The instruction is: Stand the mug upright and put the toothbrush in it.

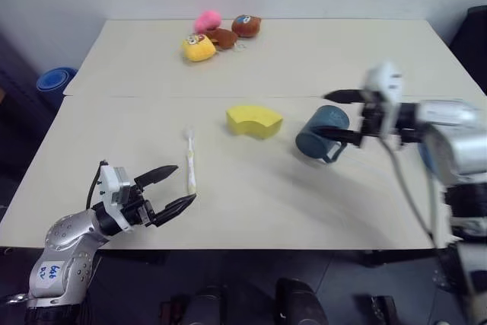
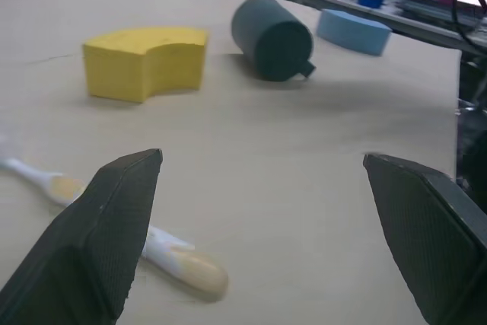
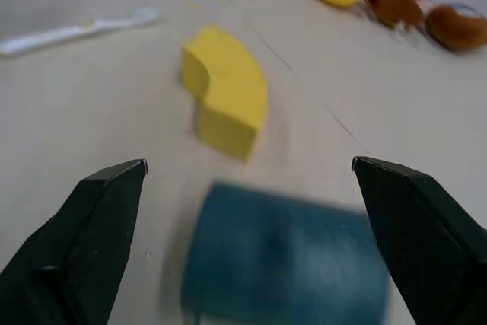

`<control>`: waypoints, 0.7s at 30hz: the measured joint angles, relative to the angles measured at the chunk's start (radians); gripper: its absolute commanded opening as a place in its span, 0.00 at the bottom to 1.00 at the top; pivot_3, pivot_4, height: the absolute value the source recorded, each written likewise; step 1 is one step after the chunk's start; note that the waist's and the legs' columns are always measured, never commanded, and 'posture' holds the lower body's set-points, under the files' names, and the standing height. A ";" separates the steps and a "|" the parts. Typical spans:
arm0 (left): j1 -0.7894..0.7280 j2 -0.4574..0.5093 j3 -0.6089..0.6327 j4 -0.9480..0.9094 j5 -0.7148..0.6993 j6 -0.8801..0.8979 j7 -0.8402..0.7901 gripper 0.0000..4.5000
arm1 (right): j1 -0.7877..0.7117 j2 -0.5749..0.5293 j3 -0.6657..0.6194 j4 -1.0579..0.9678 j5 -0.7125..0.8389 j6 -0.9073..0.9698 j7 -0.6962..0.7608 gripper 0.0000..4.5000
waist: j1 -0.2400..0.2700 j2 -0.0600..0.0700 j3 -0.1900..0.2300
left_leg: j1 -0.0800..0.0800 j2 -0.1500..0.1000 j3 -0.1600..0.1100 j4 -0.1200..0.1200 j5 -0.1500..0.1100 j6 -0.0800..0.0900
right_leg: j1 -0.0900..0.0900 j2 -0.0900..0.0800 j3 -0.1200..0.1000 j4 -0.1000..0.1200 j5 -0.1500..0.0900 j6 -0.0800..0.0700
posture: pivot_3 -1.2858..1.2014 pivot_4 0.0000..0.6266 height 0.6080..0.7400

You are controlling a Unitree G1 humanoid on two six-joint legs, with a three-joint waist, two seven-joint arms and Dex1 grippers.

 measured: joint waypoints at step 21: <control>-0.018 -0.007 -0.002 -0.045 0.004 0.032 0.084 1.00 | -0.439 0.404 0.152 0.875 -0.330 -0.192 -0.088 0.55 | -0.031 0.000 0.000 | -0.003 -0.003 -0.009 0.000 0.000 0.000 | 0.000 -0.001 -0.007 0.004 0.000 0.000 | 0.52 0.24 1.00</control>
